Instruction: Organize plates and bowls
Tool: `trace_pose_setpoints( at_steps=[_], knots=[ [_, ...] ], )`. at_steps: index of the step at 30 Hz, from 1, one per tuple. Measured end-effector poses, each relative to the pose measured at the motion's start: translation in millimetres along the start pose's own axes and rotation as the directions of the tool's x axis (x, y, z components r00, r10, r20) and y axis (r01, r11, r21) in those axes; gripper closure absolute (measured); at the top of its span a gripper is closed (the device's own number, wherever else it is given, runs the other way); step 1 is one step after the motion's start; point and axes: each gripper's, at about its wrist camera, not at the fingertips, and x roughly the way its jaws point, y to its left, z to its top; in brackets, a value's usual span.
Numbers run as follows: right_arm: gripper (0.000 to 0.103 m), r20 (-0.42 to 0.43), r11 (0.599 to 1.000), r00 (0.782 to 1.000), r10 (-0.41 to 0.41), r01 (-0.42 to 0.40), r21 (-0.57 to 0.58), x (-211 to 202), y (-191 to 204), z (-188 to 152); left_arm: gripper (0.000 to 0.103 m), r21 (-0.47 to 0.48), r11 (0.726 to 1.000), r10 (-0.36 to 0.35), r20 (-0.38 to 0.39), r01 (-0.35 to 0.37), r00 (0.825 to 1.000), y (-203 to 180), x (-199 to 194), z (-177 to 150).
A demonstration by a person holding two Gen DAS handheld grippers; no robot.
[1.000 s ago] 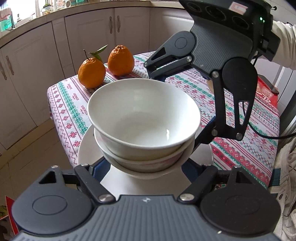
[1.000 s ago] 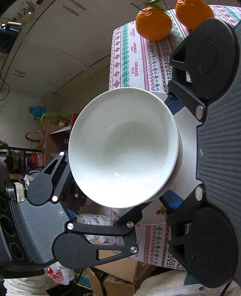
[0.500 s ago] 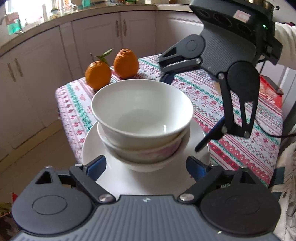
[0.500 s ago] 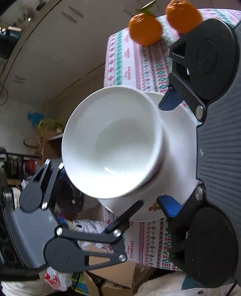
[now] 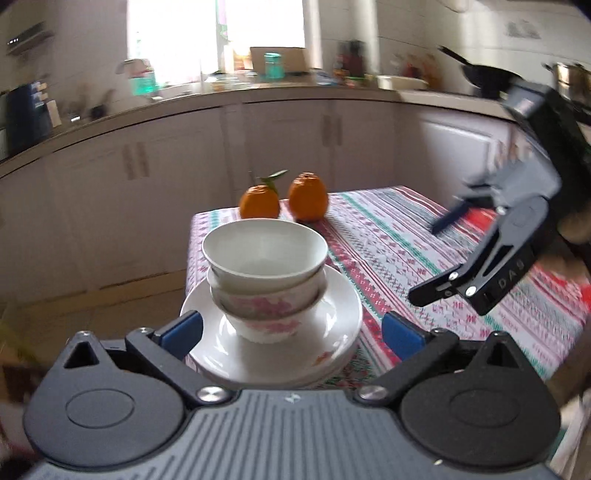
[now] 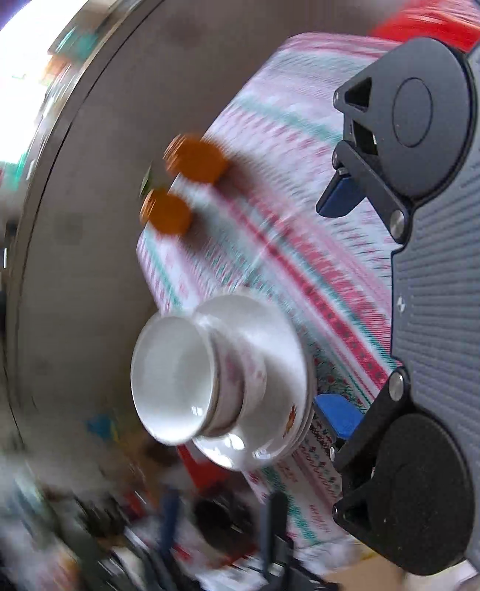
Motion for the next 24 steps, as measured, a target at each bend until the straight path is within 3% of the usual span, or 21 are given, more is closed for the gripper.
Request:
trace_pose_setpoints(
  at_steps=[4, 7, 9, 13, 24],
  knots=[
    [0.0, 0.018, 0.971, 0.988, -0.153, 0.147, 0.187, -24.5, 3.5, -30.1, 0.001, -0.101, 0.98, 0.171, -0.014, -0.171, 0.985, -25.8, -12.5, -5.0],
    [0.0, 0.017, 0.939, 0.979, -0.204, 0.191, 0.287, -42.7, 11.6, -49.6, 0.001, -0.242, 0.952, 0.179, -0.06, -0.188, 0.982, -27.5, -16.4, -6.5],
    [0.0, 0.03, 0.923, 0.974, -0.226, 0.205, 0.325, -55.5, 17.9, -59.2, 0.001, -0.284, 0.936, 0.193, -0.072, -0.206, 0.979, -30.7, -22.6, -9.2],
    [0.0, 0.075, 0.911, 0.963, -0.258, 0.217, 0.351, -82.7, 30.1, -65.6, 0.001, -0.271, 0.927, 0.246, -0.077, -0.258, 0.966, -47.4, -39.7, -10.6],
    [0.0, 0.191, 0.899, 0.921, -0.341, 0.259, 0.353, -120.5, 44.0, -59.8, 0.001, -0.261, 0.929, 0.276, 0.022, -0.261, 0.961, -62.4, -66.4, 6.4]
  ],
)
